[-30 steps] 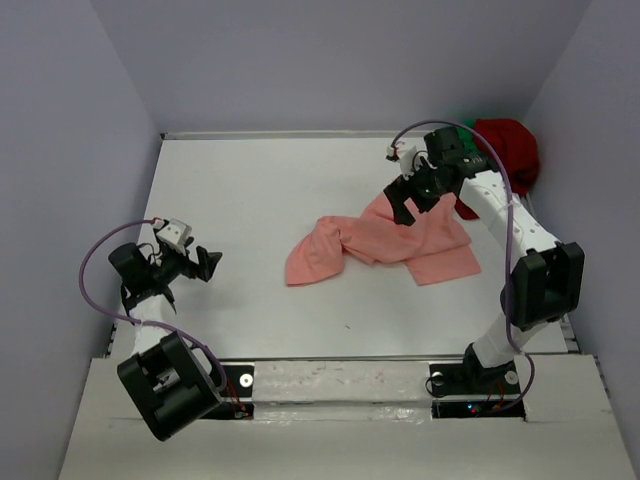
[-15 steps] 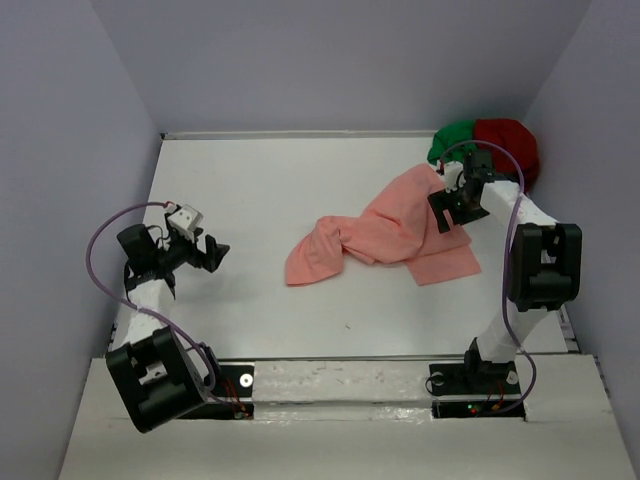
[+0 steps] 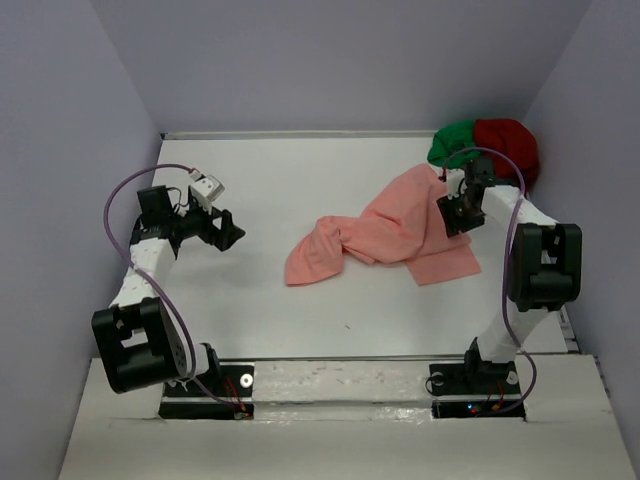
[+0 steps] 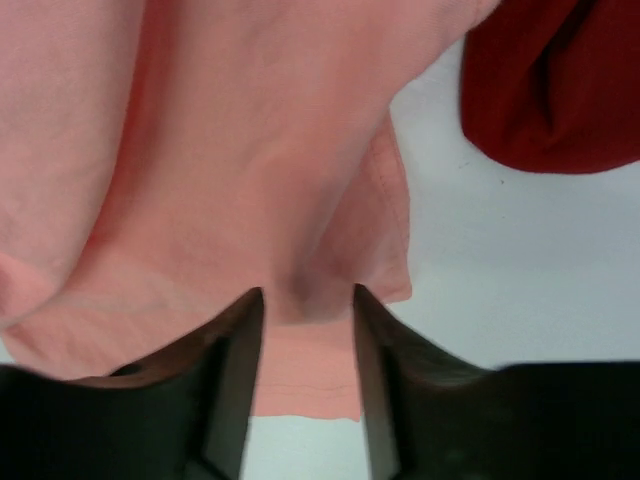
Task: Fold and stack the t-shirts
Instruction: Flatten out the tshirt
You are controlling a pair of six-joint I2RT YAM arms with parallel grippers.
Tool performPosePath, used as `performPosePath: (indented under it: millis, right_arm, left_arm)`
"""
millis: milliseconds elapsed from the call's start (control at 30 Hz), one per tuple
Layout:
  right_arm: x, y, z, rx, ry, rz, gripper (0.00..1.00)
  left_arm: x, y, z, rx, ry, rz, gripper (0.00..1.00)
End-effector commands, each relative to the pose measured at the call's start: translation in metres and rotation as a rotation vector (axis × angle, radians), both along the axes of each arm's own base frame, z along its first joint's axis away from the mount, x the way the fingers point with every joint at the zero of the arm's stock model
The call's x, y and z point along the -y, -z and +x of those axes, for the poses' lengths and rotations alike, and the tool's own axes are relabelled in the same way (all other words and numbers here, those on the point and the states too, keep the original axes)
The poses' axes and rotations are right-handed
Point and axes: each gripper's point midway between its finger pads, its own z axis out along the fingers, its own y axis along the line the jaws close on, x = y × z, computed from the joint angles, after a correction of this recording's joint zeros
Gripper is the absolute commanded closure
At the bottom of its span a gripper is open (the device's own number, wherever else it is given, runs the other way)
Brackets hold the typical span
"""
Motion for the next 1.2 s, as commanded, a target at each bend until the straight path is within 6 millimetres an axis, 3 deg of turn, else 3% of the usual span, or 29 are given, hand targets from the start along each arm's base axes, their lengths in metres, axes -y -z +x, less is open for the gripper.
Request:
performPosePath:
  millis: [0,67,100,167,300,400,433,500,533,567,733,933,1033,1167]
  right_arm:
    - [0.011,0.002,0.006,0.006,0.038,0.013,0.61]
    - [0.008,0.006,0.008,-0.01,0.032,0.027,0.7]
    - [0.011,0.006,0.007,-0.019,0.04,0.031,0.82]
    - [0.01,0.005,0.008,-0.019,0.039,0.041,0.94]
    - [0.011,-0.002,0.013,-0.017,0.036,0.06,0.95]
    - [0.017,-0.005,0.017,-0.017,0.045,0.065,0.85]
    - [0.017,-0.005,0.017,-0.018,0.045,0.067,0.87]
    - [0.017,-0.003,0.017,-0.024,0.042,0.066,1.0]
    - [0.021,-0.003,0.016,-0.025,0.052,0.065,1.0]
    - [0.021,-0.003,0.016,-0.025,0.05,0.066,1.0]
    - [0.021,-0.009,0.019,-0.009,0.053,0.068,1.0]
    - [0.021,-0.014,0.023,-0.008,0.06,0.07,1.0]
    - [0.021,-0.017,0.025,-0.005,0.062,0.074,1.0]
    - [0.02,-0.017,0.024,-0.009,0.062,0.075,1.0]
  left_arm:
    - [0.019,-0.009,-0.007,-0.026,0.036,0.003,0.01]
    - [0.026,-0.011,-0.009,-0.035,0.05,0.017,0.01]
    - [0.035,-0.012,-0.011,-0.037,0.079,0.025,0.01]
    - [0.042,-0.017,-0.012,-0.04,0.102,0.039,0.01]
    - [0.057,-0.02,-0.017,-0.061,0.146,0.058,0.01]
    - [0.061,-0.023,-0.016,-0.07,0.168,0.072,0.01]
    - [0.063,-0.025,-0.016,-0.073,0.173,0.073,0.01]
    - [0.065,-0.028,-0.017,-0.074,0.177,0.074,0.01]
    - [0.068,-0.03,-0.017,-0.076,0.183,0.07,0.01]
    - [0.08,-0.033,-0.021,-0.074,0.219,0.07,0.01]
    - [0.105,-0.03,-0.029,-0.091,0.27,0.092,0.01]
    - [0.153,-0.009,-0.046,-0.141,0.379,0.135,0.01]
    - [0.178,0.002,-0.047,-0.123,0.404,0.183,0.01]
    - [0.197,0.012,-0.044,-0.116,0.4,0.22,0.01]
